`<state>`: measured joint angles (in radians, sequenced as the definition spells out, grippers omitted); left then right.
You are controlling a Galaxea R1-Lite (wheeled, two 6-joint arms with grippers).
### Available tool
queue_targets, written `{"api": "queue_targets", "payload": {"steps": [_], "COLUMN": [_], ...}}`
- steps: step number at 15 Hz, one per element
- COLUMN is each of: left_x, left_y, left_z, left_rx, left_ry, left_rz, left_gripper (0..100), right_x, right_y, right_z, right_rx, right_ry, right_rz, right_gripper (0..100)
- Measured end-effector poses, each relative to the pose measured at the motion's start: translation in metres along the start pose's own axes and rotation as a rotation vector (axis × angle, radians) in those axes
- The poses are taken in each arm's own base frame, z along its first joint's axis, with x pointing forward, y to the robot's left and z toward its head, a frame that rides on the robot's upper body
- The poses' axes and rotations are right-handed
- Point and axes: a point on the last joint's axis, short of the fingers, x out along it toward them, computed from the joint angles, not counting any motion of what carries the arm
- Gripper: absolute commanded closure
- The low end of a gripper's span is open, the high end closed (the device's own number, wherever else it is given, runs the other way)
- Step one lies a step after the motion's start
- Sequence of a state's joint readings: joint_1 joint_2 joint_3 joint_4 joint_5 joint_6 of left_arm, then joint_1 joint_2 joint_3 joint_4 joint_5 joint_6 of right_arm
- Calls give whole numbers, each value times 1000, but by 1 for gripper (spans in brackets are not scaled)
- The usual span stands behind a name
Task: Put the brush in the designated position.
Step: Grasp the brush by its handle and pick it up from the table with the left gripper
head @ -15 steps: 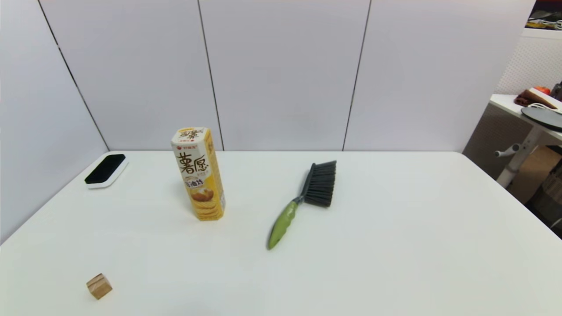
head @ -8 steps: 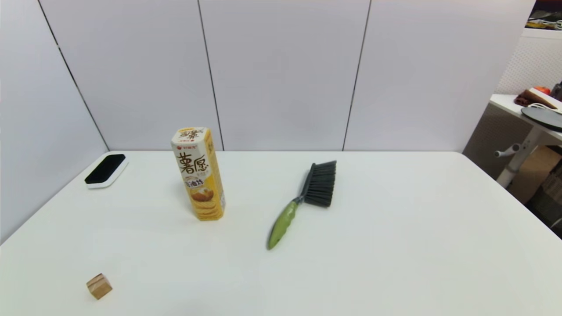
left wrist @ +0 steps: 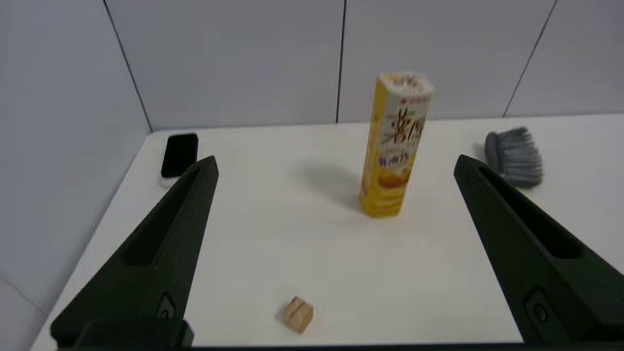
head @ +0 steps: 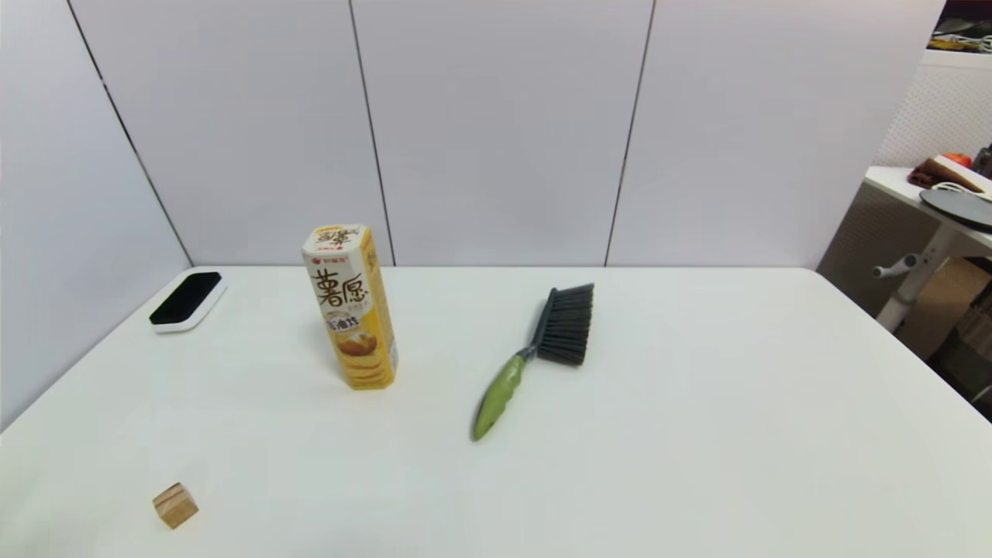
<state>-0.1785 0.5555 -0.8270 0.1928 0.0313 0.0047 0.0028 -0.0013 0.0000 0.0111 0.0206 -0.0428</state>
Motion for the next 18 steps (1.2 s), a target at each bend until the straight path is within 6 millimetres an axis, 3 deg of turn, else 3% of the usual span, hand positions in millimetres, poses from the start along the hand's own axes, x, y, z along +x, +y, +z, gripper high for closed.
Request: {"api": "queue_targets", "payload": {"steps": [2,4,5,7,9,11,14,18], "left_x": [15,36,54,110,176,220,258,284], "left_y": [0,-3,-7,-29,-73,-128,-195,-237], "left_z": [77,132,151,161,137,99,34,-45], "left_rx": [-23,-20,4,98,228,345,459,431], "left_ry": [-33,-28,-10,68,207,345,541,859], "left_rz": [-58,-113,-145,-223,-354,-500,-637,-701], "left_gripper": [0,0,0,0,0,0,0,0], "right_x": [0,0,0,0,0,0,0,0], "right_y": [0,0,0,0,0,0,0,0], "right_z": [0,0,0,0,0,0,0,0], "right_rx": [0,0,0,0,0,0,0,0], "right_ry": [-1,0,0,-1,-1,-1,0,0], "right_rz": [0,0,0,0,0,0,0,0], "right_gripper": [0,0,0,0,0,0,0,0]}}
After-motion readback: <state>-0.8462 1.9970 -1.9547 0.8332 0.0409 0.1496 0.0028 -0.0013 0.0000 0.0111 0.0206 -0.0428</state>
